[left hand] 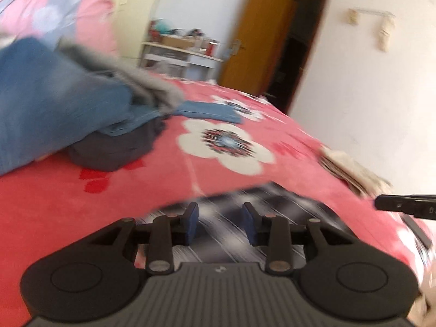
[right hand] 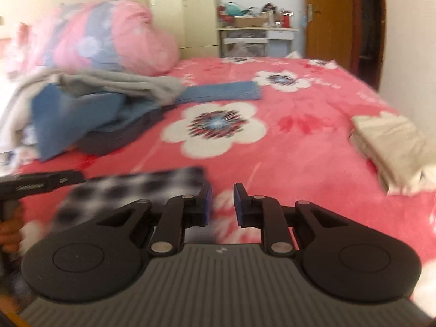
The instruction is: Fold clothes
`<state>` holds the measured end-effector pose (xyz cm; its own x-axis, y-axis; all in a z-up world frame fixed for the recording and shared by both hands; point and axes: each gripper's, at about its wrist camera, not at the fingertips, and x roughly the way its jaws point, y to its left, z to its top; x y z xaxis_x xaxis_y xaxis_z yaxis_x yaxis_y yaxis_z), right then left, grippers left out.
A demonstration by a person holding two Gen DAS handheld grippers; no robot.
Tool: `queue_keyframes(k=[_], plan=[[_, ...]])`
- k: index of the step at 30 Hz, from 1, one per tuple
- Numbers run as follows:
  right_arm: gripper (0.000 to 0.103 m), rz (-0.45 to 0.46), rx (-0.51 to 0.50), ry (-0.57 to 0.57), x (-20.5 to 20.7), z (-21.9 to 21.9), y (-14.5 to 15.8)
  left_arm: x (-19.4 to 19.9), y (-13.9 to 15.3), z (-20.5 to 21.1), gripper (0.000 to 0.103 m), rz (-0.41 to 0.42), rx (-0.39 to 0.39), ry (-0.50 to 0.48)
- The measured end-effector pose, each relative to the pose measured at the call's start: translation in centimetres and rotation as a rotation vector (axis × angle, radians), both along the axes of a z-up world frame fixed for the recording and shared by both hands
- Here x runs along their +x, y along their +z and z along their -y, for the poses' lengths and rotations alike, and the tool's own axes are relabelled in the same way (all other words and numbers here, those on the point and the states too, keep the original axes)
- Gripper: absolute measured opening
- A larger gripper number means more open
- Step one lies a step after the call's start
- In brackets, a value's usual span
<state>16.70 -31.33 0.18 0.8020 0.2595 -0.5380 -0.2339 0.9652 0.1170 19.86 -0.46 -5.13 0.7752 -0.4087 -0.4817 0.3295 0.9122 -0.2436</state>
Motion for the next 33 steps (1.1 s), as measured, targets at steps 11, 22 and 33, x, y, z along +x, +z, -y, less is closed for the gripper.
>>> queue_keyframes(k=[11,22,33], plan=[[0.021,-0.065,0.013,-0.032,-4.2,-0.7,-3.6,-3.9,0.4,3.4,0.041,0.039,0.163,-0.08],[0.032,-0.015,-0.087,-0.009,-8.0,-4.1,-9.2,-7.7,-2.8,5.0,0.048,-0.052,0.197,-0.143],[0.043,0.185,-0.017,-0.073,-12.2,-2.0,-8.2,-7.9,-2.7,5.8,0.059,-0.071,0.229,-0.097]])
